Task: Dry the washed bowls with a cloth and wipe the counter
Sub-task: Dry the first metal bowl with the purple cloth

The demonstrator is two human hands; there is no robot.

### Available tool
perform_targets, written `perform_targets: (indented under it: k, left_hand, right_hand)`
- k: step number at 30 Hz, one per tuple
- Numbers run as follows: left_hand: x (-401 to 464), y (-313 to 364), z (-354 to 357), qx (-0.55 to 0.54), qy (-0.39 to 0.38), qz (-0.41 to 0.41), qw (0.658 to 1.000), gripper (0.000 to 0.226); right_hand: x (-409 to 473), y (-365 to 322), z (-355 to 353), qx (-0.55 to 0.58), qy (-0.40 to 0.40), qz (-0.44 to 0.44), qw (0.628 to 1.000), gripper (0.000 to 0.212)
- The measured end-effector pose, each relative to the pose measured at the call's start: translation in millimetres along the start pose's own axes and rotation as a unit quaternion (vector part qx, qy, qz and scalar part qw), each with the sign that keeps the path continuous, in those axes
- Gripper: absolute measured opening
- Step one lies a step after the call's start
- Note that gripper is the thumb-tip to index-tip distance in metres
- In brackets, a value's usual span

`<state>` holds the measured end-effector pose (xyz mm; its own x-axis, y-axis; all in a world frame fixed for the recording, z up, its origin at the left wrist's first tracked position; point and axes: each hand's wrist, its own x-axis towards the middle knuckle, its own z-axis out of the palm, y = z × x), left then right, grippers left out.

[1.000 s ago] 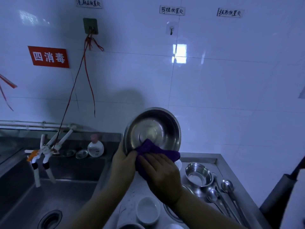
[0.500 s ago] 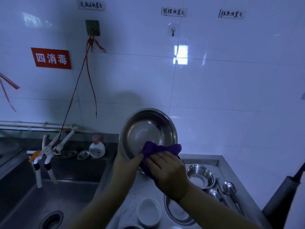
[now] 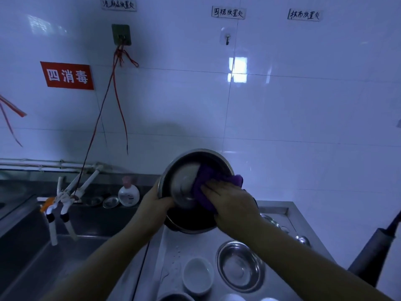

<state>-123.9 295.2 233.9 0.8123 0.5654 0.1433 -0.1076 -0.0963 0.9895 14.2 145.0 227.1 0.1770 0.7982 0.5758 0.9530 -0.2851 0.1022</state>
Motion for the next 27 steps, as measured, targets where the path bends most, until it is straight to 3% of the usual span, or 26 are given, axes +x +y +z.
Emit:
perform_targets:
  k: [3,5,10,15,18,22,27]
  left_hand:
    - [1,-2,7,-0.005,-0.015,-0.012,1.000,0.044]
    - [2,-3,10,-0.012,-0.022,-0.010,1.000,0.040]
    - [4,-8,3,-0.048,0.007,-0.001,0.999,0.026]
    - [2,-7,-6,0.022,-0.018,0.020,0.999,0.026]
    - [5,-7,-9,0.039,-0.037,0.016,0.998,0.027]
    - [9,-6,-4,0.038,-0.070,-0.033,0.996,0.031]
    - [19,-4,-4,0.083,-0.087,-0.066,0.991,0.038]
  right_hand:
    - [19,-10,-1,0.053,-0.005,0.051,0.997,0.067]
    - [25,-20,3,0.088,-0.033,0.039,0.995,0.072]
    - [13,-43,9,0.112,-0.097,-0.059,0.987,0.054]
    - [-13,-27,6,0.084,-0.137,-0.038,0.986,0.049]
    - [-12,-15,1,0.021,-0.103,-0.042,0.994,0.041]
    - [4,-10,0,0.007,-0.017,-0.007,1.000,0.053]
    - [13,-5,16,-0.063,-0.018,-0.177,0.982,0.051]
